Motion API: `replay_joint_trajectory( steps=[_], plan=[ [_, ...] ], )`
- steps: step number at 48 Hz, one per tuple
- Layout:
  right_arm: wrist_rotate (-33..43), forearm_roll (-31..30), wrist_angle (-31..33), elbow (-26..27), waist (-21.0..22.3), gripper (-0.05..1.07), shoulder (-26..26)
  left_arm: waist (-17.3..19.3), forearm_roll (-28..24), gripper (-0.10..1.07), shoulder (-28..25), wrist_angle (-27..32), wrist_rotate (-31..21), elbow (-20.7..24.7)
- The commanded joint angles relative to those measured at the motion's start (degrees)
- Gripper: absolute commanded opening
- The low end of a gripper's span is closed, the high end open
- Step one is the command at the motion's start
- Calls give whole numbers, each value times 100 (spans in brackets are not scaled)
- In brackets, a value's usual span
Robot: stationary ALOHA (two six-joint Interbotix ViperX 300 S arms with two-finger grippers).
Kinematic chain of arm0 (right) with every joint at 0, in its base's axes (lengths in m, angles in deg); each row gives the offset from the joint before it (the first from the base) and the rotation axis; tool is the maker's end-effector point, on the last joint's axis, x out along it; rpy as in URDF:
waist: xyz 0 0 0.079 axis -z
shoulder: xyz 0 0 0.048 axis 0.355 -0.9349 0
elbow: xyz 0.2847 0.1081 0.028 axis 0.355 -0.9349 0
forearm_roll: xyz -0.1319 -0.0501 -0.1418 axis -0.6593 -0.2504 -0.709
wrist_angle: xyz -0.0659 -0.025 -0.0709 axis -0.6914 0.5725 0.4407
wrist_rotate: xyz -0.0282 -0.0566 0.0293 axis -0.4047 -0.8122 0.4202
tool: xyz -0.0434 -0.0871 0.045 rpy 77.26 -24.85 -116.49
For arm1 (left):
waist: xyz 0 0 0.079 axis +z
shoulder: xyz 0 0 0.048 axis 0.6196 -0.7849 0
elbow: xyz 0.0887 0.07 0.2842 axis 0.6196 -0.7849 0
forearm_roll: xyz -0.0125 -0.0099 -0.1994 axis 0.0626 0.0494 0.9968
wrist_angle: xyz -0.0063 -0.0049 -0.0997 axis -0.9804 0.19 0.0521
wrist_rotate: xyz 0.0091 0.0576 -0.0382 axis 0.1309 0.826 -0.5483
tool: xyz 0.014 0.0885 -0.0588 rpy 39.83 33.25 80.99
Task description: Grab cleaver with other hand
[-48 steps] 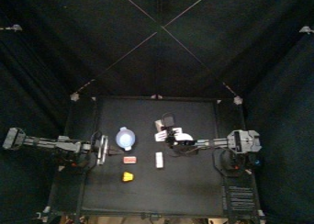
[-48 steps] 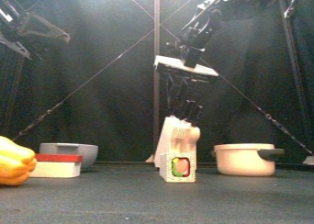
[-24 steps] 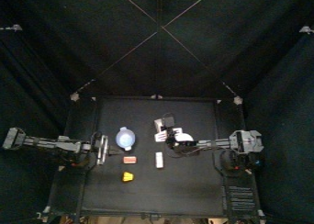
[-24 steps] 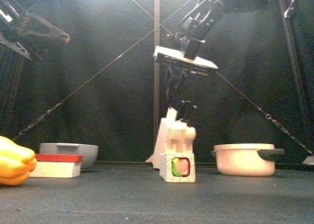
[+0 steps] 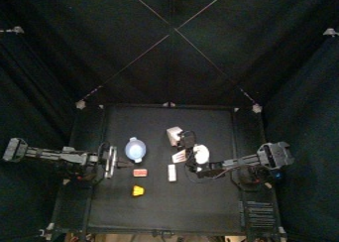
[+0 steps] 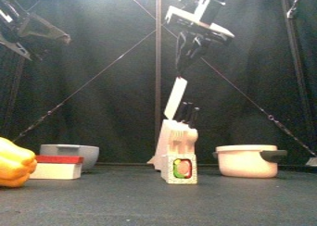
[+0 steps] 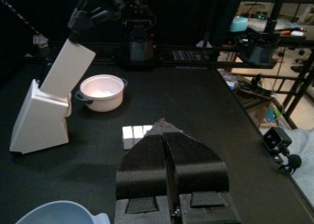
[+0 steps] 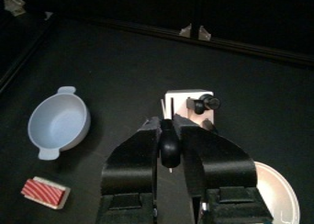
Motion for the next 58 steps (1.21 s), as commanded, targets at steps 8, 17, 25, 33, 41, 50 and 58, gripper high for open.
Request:
replay_joint_trajectory(
  steps=[8, 17, 25, 33, 41, 50, 58],
  plan=[
    [141, -650, 70, -167, -738, 47, 422, -18, 0, -1, -18, -149, 9, 97],
    [185, -1125, 62, -475, -1222, 47, 562, -35, -9, 9, -26, -185, 18, 105],
    [246, -1450, -35, -686, -1494, 47, 668, -35, -18, 26, -18, -413, 18, 79],
    [835, -1600, -615, -800, -1503, 47, 677, -35, -97, 44, -26, -615, 26, 53],
    [1354, -2188, -1301, -1063, -1485, 46, 861, -62, -387, 64, -26, -870, 26, 44],
    [1784, -2830, -1679, -1371, -1415, 46, 1028, -132, -615, 87, -334, -1362, 26, 79],
    [2021, -3313, -1872, -1529, -1345, 46, 1134, -220, -624, 97, -896, -1775, 26, 255]
  ],
)
